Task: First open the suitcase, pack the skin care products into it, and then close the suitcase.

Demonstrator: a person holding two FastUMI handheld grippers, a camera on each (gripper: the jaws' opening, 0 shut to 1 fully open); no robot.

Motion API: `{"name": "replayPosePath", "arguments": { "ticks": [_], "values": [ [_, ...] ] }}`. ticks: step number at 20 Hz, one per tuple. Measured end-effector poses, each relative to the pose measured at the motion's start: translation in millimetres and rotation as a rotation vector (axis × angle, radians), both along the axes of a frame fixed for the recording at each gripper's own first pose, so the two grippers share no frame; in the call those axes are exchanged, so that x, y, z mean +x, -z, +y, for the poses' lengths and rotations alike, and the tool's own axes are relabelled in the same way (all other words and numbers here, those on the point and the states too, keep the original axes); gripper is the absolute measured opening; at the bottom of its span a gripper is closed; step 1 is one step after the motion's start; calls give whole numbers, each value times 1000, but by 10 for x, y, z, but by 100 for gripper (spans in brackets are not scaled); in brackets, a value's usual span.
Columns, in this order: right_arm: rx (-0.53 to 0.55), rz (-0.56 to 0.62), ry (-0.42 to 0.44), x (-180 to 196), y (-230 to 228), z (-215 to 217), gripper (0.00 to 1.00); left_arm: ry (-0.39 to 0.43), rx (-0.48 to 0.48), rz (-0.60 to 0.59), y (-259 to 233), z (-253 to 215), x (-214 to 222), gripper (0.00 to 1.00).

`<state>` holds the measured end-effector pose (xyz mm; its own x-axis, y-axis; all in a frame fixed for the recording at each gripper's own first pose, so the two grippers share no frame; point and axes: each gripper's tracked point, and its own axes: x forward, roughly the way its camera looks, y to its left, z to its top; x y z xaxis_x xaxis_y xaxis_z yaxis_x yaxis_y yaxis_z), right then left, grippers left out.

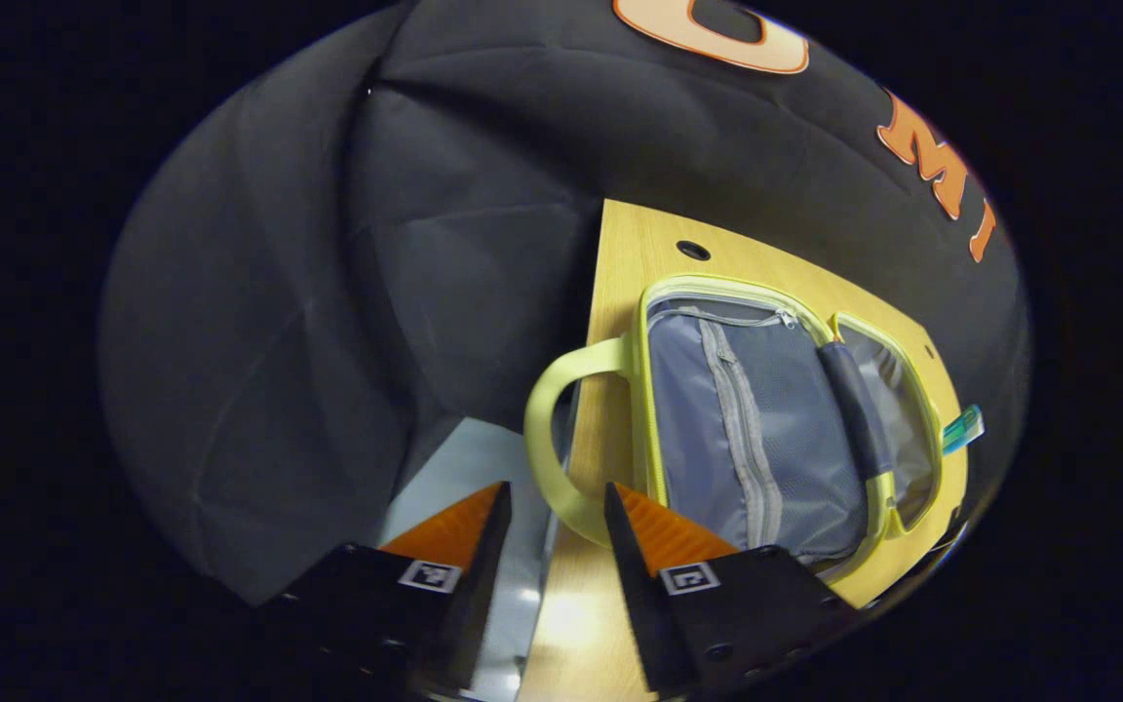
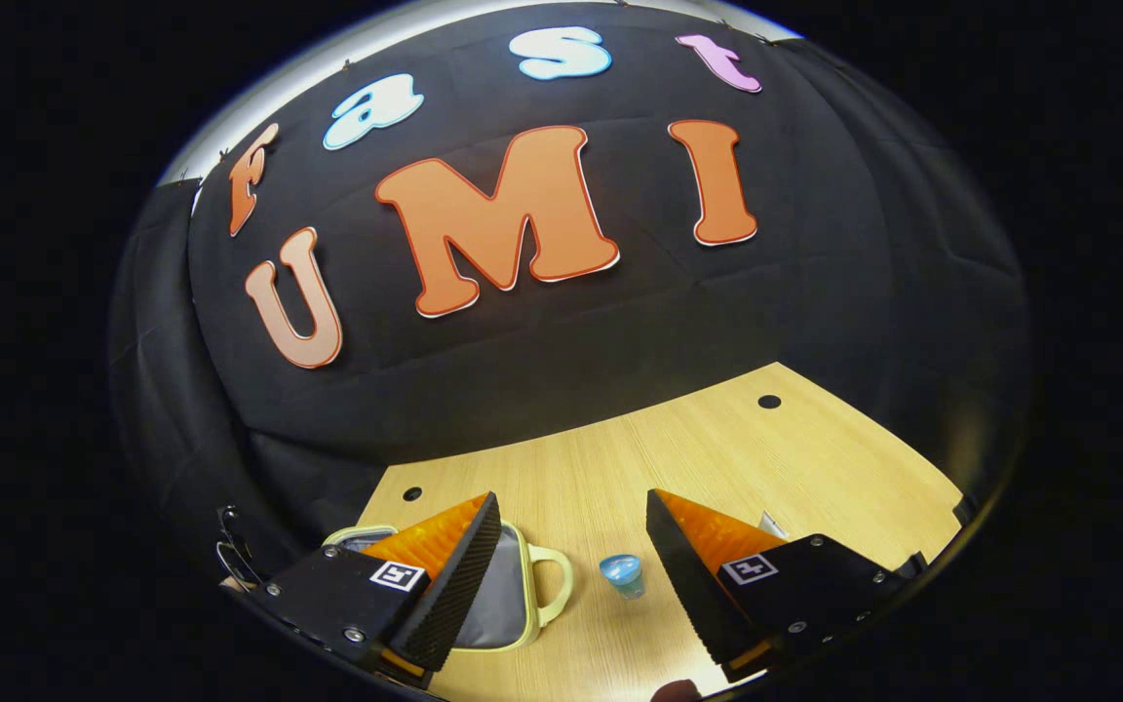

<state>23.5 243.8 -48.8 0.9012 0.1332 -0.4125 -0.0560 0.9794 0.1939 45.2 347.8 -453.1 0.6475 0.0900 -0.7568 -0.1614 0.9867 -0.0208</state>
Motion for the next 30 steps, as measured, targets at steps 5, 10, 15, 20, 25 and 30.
{"name": "replayPosePath", "arguments": {
  "ticks": [5,10,15,20,25,30],
  "values": [
    [-22,-4,4,-13,66,-178,95,23,63,-119,-673,-238,15,98],
    [-128,-41,-11,27,86,-535,95,104,87,-375,-1755,-1412,343,98],
    [-219,-71,-44,175,130,-947,95,169,11,-622,-2685,-3001,570,97],
    [-283,-67,-101,321,337,-1342,95,211,-80,-706,-2762,-4541,704,97],
    [-278,-56,-123,336,503,-1623,95,294,-98,-659,-2302,-5750,780,97],
    [-239,17,-114,273,885,-1850,95,356,-50,-636,-1931,-6292,812,97]
  ]
}}
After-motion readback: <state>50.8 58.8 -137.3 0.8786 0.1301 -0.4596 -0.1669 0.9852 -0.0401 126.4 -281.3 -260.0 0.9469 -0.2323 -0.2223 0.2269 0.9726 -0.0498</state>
